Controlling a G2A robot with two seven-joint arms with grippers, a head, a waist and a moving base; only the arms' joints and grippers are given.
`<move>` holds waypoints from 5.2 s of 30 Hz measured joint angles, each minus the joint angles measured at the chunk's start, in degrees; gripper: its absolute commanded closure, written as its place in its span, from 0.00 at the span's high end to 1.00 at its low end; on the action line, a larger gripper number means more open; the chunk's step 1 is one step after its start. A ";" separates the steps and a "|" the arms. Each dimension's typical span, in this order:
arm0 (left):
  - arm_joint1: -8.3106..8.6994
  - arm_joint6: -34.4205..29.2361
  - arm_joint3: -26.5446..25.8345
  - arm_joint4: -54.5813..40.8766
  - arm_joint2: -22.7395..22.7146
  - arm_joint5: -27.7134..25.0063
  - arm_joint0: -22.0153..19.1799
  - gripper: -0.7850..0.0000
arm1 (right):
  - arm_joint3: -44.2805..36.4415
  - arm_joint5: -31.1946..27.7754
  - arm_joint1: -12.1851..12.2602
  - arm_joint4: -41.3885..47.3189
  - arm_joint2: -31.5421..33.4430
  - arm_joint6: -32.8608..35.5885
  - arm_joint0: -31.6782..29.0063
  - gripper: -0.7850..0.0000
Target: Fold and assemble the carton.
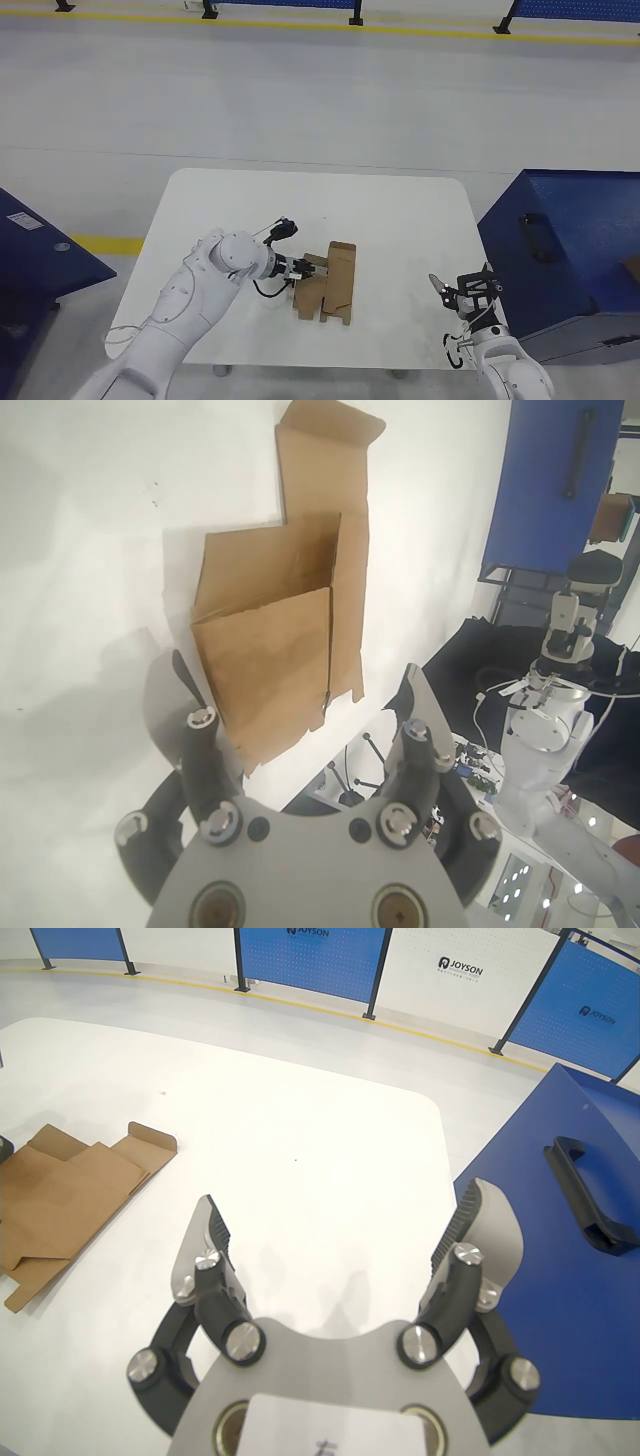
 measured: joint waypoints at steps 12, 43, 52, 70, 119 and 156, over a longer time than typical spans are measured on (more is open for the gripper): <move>-1.80 -1.16 5.93 -4.12 1.28 -3.00 -1.92 0.00 | 0.00 0.00 0.00 0.00 0.00 0.00 0.00 1.00; -1.22 -11.88 2.83 -28.74 -8.03 -20.61 -0.07 0.00 | 0.00 0.00 0.00 0.00 0.00 0.00 0.00 1.00; -1.15 -11.09 0.78 -29.78 -8.33 -19.58 0.98 0.00 | 0.97 -0.53 -0.57 9.68 1.66 -2.39 1.88 1.00; 0.49 -15.22 -7.80 -32.46 -9.87 -19.61 5.11 0.00 | 13.24 -13.63 1.28 81.82 7.39 61.09 12.74 1.00; 1.27 -16.20 -9.61 -37.17 -7.24 -17.35 5.99 0.00 | 20.61 -8.81 3.38 105.23 -2.13 77.30 23.81 0.11; 7.34 -16.06 -4.55 -36.38 -20.64 -13.56 8.52 1.00 | 18.13 -9.60 4.17 105.01 -3.88 75.27 22.22 0.00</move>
